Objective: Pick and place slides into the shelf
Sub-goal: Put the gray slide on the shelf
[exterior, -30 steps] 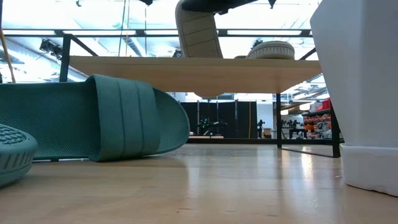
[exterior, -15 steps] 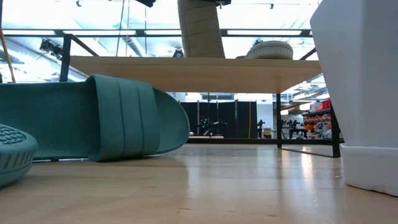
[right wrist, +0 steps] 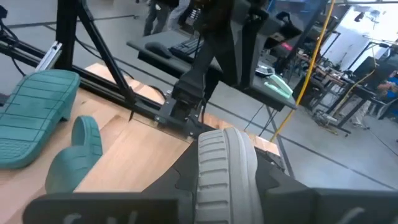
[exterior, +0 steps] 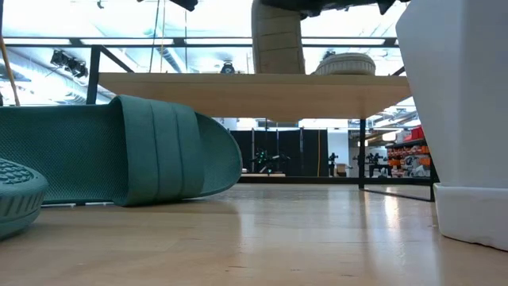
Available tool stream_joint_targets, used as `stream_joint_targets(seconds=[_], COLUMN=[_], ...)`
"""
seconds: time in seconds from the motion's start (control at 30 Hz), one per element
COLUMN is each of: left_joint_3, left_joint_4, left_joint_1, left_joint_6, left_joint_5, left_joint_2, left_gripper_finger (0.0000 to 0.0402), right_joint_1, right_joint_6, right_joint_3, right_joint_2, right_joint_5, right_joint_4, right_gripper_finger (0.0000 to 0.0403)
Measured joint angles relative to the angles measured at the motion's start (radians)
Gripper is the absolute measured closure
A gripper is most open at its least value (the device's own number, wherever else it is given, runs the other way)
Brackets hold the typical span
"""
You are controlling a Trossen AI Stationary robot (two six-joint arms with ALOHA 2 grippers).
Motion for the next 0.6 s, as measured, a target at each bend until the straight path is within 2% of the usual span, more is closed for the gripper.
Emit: stream_joint_targets(seconds=[0.37,0.6], left_joint_3=[0.000,-0.001], left_joint_4=[0.014,0.018], left_joint_1=[0.000,0.000], left_joint_6=[0.000,0.001], left_joint_5=[0.000,0.000], left_joint_2=[0.000,0.000], left_gripper_finger=[0.0334,0.0327], right_joint_1=[0.004,0.004], right_joint_6=[0.002,0.064], right_joint_3=[0.000,0.000], right_joint_2=[0.030,0.046], right_joint_5=[-0.036,-0.058], right_joint_4=[0.002,0.008], right_gripper_finger=[0.0336,0.0336])
